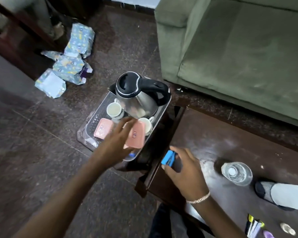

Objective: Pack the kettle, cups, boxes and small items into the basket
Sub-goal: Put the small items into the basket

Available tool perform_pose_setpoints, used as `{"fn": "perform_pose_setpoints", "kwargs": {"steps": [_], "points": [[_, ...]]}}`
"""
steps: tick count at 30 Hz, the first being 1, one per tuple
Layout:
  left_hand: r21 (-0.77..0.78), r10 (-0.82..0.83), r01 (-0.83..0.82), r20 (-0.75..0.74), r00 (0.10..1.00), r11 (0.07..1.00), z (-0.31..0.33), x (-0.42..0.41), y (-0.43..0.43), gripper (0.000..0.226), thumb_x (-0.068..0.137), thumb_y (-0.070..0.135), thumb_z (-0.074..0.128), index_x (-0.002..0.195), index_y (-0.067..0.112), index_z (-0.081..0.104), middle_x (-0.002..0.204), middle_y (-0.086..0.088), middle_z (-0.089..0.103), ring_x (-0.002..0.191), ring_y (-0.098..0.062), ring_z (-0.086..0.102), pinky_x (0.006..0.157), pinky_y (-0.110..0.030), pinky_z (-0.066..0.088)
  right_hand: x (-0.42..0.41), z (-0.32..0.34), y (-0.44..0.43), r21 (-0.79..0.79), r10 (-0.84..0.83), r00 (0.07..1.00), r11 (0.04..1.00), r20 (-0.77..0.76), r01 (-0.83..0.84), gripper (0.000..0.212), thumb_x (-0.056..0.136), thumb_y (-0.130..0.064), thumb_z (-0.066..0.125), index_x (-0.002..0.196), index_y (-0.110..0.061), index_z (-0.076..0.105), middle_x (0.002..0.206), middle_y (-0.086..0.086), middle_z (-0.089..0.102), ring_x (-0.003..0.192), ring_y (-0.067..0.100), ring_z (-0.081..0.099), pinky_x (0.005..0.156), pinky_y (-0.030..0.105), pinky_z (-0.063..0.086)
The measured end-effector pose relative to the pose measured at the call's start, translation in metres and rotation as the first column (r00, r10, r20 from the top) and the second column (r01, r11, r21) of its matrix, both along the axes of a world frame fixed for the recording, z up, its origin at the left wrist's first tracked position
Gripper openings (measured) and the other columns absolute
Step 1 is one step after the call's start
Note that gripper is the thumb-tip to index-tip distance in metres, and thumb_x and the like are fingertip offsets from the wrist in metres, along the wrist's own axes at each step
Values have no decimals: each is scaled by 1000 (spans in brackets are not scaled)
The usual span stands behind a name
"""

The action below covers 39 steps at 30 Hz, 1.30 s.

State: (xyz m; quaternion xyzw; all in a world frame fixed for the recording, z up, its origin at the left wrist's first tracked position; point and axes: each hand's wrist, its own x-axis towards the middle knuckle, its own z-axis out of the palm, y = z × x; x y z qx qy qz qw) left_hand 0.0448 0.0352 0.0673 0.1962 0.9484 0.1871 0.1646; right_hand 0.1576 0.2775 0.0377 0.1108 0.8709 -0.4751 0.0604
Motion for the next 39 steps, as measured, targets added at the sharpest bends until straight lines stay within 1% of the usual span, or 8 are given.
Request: {"fn": "perform_pose_setpoints", "kwargs": {"steps": [3,6,8,14,20,27,33,39], "points": [[-105,-23,23,-2,1000,994,-4,-29,-49,105,66,15,92,155,20,36,159,1,37,133,-29,54,106,-32,43,-36,3,-39,48,77,994,996,-76,-73,57,70,-31,82,123,-27,61,117,-9,61,103,15,62,95,40,44],[-244,-119,117,7,993,963,-15,-50,-75,103,65,21,91,154,18,39,156,-4,44,123,-35,56,103,-43,50,-66,-1,-79,294,182,979,944,-89,-148,54,71,-39,74,122,-28,61,114,-6,62,101,22,57,85,41,39],[-320,-187,186,30,982,929,-24,-60,-85,104,66,29,90,155,19,39,154,-2,46,114,-32,53,100,-46,50,-80,-8,-103,416,243,968,889,-67,-194,51,73,-40,71,121,-26,61,112,-5,62,99,25,55,80,42,39],[-343,-282,278,38,959,898,-48,-70,-97,94,68,55,80,151,26,44,146,7,52,109,-30,47,94,-46,51,-98,-30,-144,572,343,939,763,35,-300,38,69,-28,75,103,-19,63,100,1,63,95,30,52,75,43,32],[-336,-297,296,50,953,894,-58,-75,-103,101,64,48,85,151,29,38,146,9,51,108,-29,43,92,-45,51,-107,-41,-149,583,358,923,724,139,-368,35,66,-25,79,98,-20,65,99,0,65,97,31,51,74,43,28],[-341,-345,353,85,935,871,-64,-79,-102,108,59,44,90,153,30,39,145,12,50,109,-24,39,96,-39,46,-104,-43,-143,589,378,910,700,173,-403,36,67,-34,80,95,-20,64,97,-1,64,96,31,50,71,43,27],[-343,-320,338,111,941,877,-68,-79,-102,110,62,43,91,155,30,35,149,12,47,114,-25,39,102,-39,43,-101,-45,-138,590,392,909,704,140,-394,29,80,-39,68,102,-23,60,102,-3,63,99,29,47,73,44,29],[-334,-300,312,86,950,890,-57,-71,-96,115,62,38,94,159,24,33,160,6,40,109,-26,43,98,-39,47,-86,-38,-122,554,420,904,736,77,-389,50,80,-49,71,122,-25,59,117,-3,58,103,28,50,74,44,33]]}}
